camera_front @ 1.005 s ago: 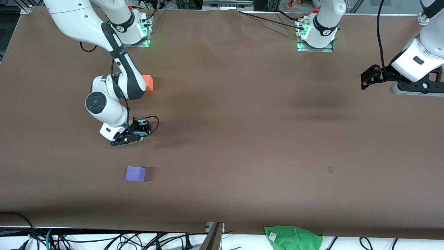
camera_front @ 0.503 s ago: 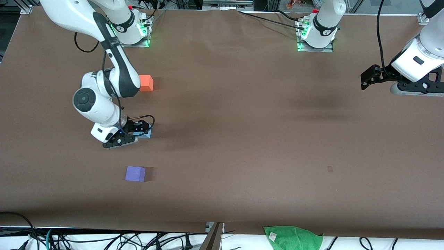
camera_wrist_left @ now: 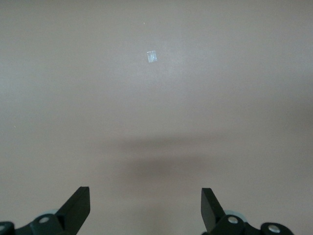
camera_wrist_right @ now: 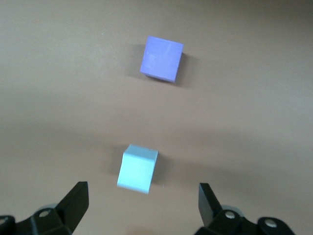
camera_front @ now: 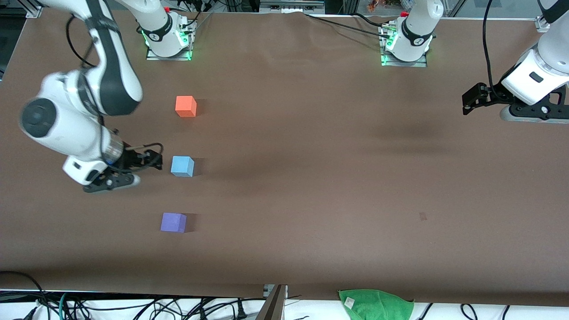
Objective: Place blue block between orange and purple blocks
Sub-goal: 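Lift the right gripper away from the light blue cube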
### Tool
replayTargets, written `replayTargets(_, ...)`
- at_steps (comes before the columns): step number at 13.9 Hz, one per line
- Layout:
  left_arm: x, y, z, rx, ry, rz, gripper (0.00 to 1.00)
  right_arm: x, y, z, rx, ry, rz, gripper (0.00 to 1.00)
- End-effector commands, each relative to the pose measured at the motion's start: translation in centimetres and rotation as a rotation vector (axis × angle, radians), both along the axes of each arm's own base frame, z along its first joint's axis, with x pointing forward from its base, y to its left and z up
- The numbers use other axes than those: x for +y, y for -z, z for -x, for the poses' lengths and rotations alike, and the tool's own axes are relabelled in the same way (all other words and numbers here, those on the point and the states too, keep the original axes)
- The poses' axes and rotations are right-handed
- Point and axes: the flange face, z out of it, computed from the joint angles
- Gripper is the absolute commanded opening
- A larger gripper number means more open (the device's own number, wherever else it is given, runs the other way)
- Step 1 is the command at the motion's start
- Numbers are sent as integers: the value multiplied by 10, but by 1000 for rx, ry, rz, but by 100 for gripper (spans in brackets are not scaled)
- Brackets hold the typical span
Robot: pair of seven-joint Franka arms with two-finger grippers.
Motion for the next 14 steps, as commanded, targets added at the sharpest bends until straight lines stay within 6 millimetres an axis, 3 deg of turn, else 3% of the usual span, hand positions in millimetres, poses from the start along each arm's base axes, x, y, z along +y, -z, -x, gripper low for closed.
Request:
replayTargets(1, -1, -1, 5, 6, 23, 27, 100, -19, -77, 30, -10, 7, -26, 99)
replayTargets(3, -1, -1, 5, 6, 23, 27, 100, -37, -120, 55, -2, 29, -37, 99)
replayTargets(5, -1, -1, 5, 6, 23, 27, 100, -48, -148, 80, 32, 32, -24, 99)
replayTargets(9, -2, -1, 5, 6, 23, 27, 100, -60, -162, 89, 33, 58, 26, 99)
replayTargets(11, -2, -1, 5, 6, 24, 27, 100, -79, -169, 84, 17, 97, 20, 99)
replayTargets(14, -2, -1, 5, 6, 24, 27, 100, -77, -173, 83, 10, 94, 18, 99)
